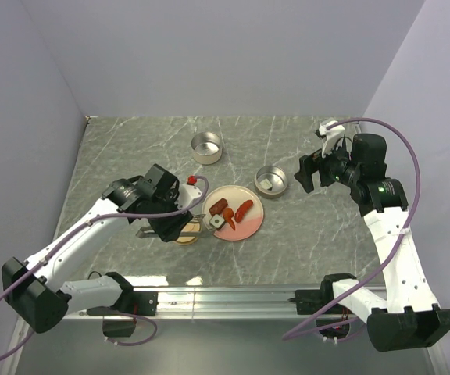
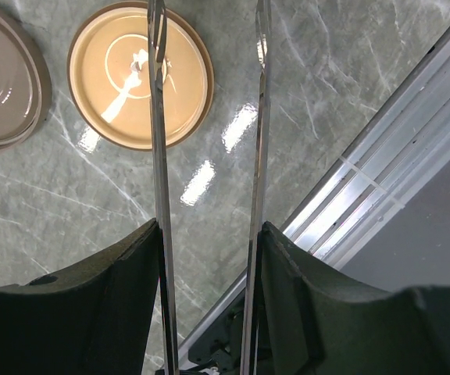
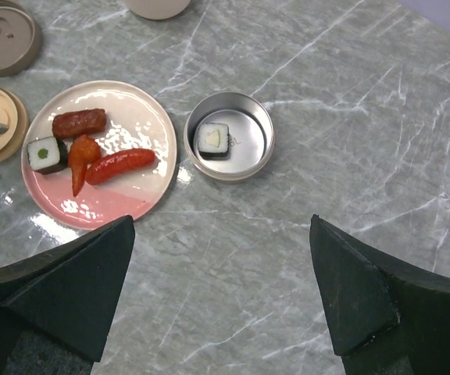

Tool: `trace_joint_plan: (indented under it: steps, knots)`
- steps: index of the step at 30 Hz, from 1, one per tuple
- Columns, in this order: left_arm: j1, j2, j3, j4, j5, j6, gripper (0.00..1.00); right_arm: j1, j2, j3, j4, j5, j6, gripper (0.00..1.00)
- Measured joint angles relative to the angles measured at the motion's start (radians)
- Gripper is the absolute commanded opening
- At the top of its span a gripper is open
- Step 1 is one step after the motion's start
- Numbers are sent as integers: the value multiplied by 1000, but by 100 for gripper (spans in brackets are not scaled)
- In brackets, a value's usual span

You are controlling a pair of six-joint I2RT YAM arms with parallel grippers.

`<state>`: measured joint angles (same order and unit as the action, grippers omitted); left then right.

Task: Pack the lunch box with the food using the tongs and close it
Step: Pick up the food using the clamp

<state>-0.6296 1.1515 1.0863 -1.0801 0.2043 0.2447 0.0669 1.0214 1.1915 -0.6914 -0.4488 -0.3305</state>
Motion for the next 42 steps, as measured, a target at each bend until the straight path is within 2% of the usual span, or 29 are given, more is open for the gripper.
trace_joint_plan:
  steps: [14,30,42]
  knots:
    - [0,136,30,29,4,-3,55,0,-5,0,-16,26,-18,100]
    - [-4,219,64,59,27,-25,52,0,-31,0,-27,38,-29,100]
    - [-47,240,90,74,22,-34,52,0,-32,0,-27,38,-29,100]
